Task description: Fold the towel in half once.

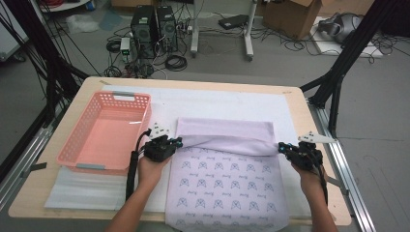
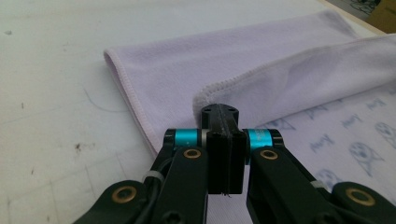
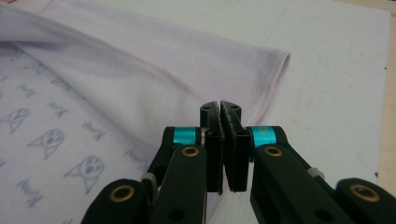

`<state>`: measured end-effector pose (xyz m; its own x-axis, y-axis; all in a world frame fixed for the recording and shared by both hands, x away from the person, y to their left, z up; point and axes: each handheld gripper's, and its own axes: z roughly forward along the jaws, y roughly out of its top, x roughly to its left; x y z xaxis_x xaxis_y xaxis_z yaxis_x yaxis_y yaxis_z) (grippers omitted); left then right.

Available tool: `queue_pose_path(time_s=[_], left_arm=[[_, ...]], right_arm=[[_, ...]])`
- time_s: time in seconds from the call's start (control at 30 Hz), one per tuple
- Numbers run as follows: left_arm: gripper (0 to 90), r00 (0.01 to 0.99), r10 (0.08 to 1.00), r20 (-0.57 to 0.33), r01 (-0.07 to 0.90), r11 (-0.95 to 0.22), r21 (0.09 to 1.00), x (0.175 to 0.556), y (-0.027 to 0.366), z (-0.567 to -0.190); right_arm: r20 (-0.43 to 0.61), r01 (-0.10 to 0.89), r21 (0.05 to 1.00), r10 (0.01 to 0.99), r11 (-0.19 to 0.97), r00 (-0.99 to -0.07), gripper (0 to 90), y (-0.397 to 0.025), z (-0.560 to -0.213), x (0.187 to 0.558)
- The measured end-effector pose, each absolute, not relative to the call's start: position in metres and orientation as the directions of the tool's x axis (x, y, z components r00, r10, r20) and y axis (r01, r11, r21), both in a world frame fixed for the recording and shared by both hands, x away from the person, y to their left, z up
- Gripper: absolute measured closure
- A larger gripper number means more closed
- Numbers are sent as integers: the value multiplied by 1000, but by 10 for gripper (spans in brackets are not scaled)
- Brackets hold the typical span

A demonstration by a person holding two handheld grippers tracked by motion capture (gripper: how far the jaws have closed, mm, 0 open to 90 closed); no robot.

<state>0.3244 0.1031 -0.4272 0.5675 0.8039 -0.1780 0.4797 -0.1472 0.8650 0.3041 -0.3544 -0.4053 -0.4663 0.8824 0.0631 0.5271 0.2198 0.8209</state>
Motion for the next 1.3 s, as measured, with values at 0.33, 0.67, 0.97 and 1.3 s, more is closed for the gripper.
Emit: queue_pose_path(time_s=[0.33, 0.67, 0.97, 1.3], left_arm=[[899, 593, 787, -171, 460, -157, 874, 280, 119, -432], [899, 613, 772, -171, 451, -163, 878, 249, 130, -432], [849, 598, 770, -222, 478, -120, 870, 245, 133, -432], [551, 600, 780, -177, 516, -208, 831, 254, 113, -445]], right_arm=[[71, 511, 832, 871, 217, -486, 880, -356, -418, 253], [72, 496, 841, 865, 215, -496, 879, -363, -422, 217], [64, 501, 833, 860, 233, -507, 878, -365, -431, 202], [58, 492, 840, 861, 231, -505, 875, -361, -433, 208]])
